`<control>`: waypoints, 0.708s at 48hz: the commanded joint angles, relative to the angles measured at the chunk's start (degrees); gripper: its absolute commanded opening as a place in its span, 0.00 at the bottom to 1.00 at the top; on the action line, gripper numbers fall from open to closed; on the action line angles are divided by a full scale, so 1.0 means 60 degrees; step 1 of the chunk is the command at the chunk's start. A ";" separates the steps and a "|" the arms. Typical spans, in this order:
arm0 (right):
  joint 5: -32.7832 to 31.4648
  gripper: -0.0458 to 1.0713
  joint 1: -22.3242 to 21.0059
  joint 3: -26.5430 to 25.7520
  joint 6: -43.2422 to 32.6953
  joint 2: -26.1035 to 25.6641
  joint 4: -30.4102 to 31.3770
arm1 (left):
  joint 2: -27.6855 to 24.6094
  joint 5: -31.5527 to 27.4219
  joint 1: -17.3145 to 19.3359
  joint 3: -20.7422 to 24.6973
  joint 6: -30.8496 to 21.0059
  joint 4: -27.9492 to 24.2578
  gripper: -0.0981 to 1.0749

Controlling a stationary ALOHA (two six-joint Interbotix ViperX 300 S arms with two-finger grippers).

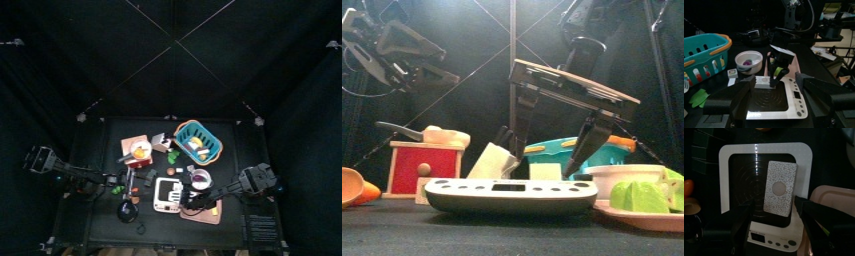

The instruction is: Grab salmon sushi

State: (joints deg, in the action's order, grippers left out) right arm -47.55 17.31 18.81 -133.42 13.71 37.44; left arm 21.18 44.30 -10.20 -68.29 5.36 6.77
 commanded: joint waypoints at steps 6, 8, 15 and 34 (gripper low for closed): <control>-0.0308 0.89 -0.0059 -0.0059 0.0586 -0.1274 0.0308 | 0.0073 0.0059 -0.0015 0.0132 0.0044 -0.0015 0.91; -0.0425 0.89 -0.0059 -0.0029 0.0776 -0.1538 0.0410 | 0.0117 0.0059 0.0000 0.0132 0.0044 -0.0015 0.91; -0.0923 0.89 -0.0103 0.0308 0.1758 -0.2681 0.0601 | 0.0293 0.0059 0.0000 0.0073 0.0044 0.0000 0.91; -0.0615 0.89 -0.3413 0.2754 0.5830 -0.6504 0.0527 | 0.0337 0.0044 0.0513 -0.0029 0.0015 0.1582 0.91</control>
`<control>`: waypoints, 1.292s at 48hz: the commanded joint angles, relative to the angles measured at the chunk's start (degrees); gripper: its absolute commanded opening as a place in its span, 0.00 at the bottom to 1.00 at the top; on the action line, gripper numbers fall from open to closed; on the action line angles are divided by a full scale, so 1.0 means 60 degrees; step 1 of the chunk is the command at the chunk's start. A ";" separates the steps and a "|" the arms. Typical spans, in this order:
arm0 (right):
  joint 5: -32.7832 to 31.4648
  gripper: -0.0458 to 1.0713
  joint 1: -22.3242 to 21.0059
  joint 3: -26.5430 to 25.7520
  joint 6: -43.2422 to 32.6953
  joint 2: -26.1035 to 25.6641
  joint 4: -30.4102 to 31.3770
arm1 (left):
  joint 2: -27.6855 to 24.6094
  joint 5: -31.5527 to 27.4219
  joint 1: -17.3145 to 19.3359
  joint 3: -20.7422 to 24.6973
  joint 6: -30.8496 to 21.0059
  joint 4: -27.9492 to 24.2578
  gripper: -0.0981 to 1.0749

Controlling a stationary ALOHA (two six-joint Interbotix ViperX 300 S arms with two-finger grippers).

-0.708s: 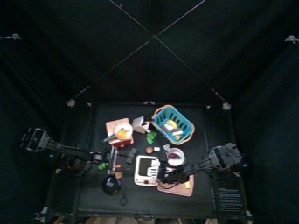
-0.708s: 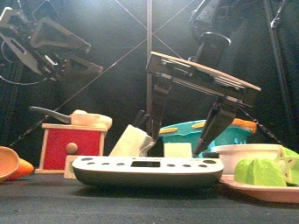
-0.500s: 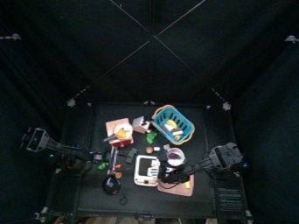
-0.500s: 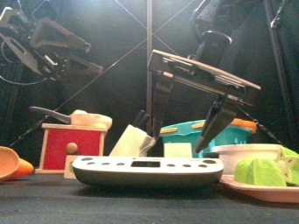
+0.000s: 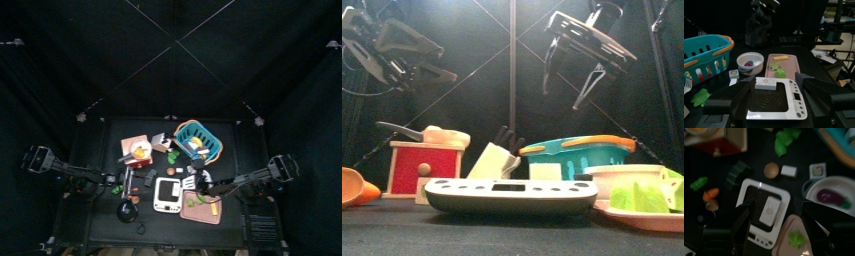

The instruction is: Grab salmon sushi

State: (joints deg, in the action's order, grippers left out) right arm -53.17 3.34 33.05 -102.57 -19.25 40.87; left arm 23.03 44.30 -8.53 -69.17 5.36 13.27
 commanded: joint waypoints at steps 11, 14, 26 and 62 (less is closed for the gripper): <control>0.2212 0.89 -0.4204 0.1289 0.4087 -0.1948 -0.1729 | -0.0161 -0.0234 0.1597 0.0791 0.0044 0.1274 0.91; 0.2168 0.89 -0.4907 0.1289 0.5654 -0.1831 -0.2534 | -0.0322 -0.0469 0.2007 0.1011 0.0059 0.1230 0.91; 0.1860 0.89 -0.7017 0.0820 1.2129 -0.1392 -0.6094 | -0.0923 -0.1406 0.3325 0.1655 0.0088 0.0132 0.91; 0.1743 0.88 -0.7002 0.0234 1.9424 0.1099 -0.6665 | -0.0220 -0.1626 0.4014 0.0762 0.0044 -0.1025 0.91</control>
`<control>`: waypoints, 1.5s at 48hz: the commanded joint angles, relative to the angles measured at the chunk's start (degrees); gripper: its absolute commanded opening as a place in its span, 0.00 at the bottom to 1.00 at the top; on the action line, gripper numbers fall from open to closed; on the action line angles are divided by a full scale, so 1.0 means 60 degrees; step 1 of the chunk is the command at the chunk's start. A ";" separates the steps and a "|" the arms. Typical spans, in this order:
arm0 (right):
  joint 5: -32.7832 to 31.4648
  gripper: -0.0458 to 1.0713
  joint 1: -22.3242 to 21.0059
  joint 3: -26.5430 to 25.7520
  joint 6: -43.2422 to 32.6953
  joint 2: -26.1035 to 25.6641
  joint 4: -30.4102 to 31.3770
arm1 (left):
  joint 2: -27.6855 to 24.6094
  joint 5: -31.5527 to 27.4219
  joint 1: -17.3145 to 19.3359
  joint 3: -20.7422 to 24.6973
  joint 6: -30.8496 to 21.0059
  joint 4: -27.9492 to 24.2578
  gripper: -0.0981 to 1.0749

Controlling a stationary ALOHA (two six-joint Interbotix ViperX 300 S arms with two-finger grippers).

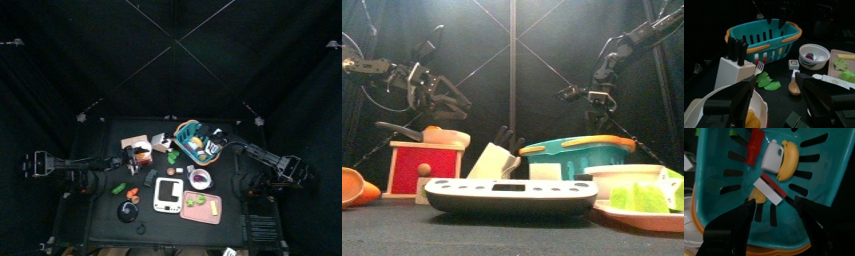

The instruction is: Grab salmon sushi

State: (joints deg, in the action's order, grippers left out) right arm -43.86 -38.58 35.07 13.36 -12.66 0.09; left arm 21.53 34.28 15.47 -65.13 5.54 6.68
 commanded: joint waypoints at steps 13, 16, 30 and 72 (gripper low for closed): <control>0.0205 0.88 0.0410 -0.0117 0.0146 0.0937 0.0498 | 0.0029 0.0015 0.0088 0.0000 0.0029 0.0103 0.91; 0.0220 0.88 0.0439 -0.0161 0.0146 0.1055 0.0498 | 0.0029 0.0015 0.0103 -0.0015 0.0029 0.0103 0.91; 0.0249 0.88 0.0513 -0.0161 0.0161 0.1553 0.0659 | 0.0029 0.0015 0.0117 -0.0015 0.0044 0.0103 0.91; 0.0923 0.65 0.0425 -0.0264 0.0103 0.2344 0.0718 | 0.0015 0.0015 0.0190 -0.0088 0.0044 0.0103 0.91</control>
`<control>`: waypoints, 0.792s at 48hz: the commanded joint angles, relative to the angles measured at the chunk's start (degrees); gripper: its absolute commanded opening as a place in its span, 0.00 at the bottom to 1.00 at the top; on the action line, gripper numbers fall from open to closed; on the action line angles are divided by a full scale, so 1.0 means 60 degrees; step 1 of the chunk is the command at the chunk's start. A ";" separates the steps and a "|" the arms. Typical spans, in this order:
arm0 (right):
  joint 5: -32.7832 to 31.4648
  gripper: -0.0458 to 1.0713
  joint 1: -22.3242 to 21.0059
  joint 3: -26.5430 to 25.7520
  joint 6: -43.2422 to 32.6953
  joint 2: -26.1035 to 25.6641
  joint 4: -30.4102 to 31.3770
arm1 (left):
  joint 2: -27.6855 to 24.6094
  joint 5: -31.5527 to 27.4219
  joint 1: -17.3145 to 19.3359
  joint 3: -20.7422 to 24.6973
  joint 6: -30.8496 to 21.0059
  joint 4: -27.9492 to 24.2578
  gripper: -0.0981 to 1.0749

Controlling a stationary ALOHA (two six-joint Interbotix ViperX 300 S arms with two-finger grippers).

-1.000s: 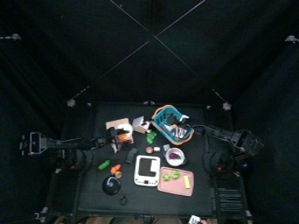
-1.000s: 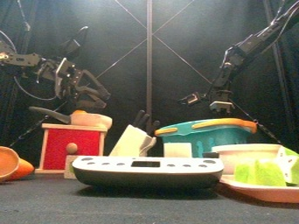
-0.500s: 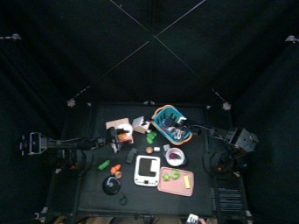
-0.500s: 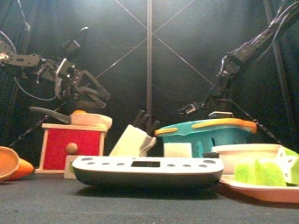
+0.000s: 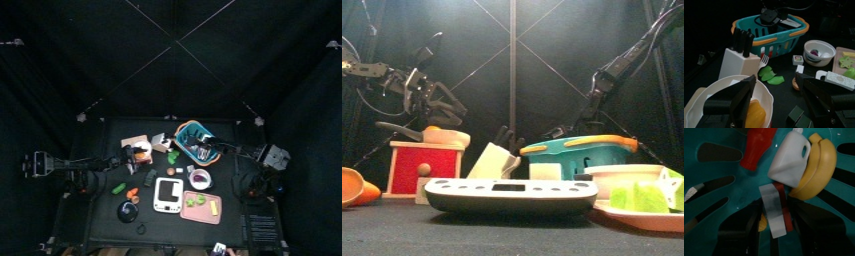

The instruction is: Grab salmon sushi

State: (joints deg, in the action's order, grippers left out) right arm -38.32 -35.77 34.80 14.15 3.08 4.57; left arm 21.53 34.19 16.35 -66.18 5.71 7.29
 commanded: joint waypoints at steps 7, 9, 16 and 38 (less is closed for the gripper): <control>-0.0205 0.61 -0.0029 -0.0527 -0.0132 -0.0703 -0.0044 | 0.0029 0.0029 0.0029 0.0088 0.0015 0.0000 0.91; -0.0249 0.61 -0.0029 -0.0630 -0.0176 -0.0850 -0.0059 | 0.0029 0.0029 0.0029 0.0073 0.0015 0.0000 0.91; -0.0293 0.61 0.0015 -0.0879 -0.0234 -0.1494 -0.0176 | 0.0015 0.0029 0.0029 0.0059 0.0015 0.0000 0.91; -0.0029 0.61 0.0337 -0.0586 -0.0264 -0.2314 -0.0293 | 0.0015 0.0073 -0.0015 0.0146 0.0015 0.0000 0.91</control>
State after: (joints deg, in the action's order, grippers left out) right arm -39.02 -34.01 31.73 12.66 -7.82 2.99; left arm 21.53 34.19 16.26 -66.36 5.71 7.29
